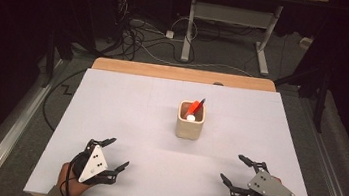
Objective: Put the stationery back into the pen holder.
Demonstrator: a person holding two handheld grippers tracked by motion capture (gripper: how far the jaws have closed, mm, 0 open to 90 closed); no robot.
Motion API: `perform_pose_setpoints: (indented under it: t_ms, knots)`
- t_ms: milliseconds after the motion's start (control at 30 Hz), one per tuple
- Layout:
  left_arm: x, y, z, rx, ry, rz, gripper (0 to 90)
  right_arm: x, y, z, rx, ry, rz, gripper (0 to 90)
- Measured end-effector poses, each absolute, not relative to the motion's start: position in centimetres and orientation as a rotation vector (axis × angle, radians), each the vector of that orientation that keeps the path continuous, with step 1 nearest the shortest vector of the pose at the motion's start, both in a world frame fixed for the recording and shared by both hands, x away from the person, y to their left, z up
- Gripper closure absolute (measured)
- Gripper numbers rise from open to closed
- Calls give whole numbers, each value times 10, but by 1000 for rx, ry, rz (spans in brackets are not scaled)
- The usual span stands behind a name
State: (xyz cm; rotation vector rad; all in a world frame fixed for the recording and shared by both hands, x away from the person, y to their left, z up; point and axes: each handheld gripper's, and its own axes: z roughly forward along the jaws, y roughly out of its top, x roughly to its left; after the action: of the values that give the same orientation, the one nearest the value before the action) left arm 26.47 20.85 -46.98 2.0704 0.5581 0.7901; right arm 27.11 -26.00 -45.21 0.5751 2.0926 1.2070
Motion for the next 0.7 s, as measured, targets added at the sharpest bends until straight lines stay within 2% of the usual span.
perform_pose_setpoints:
  t_ms: [700]
  knots:
    - [256, 219, -477, 2076, 589, 769, 201, 266, -265, -454, 591, 2075, 1191, 224]
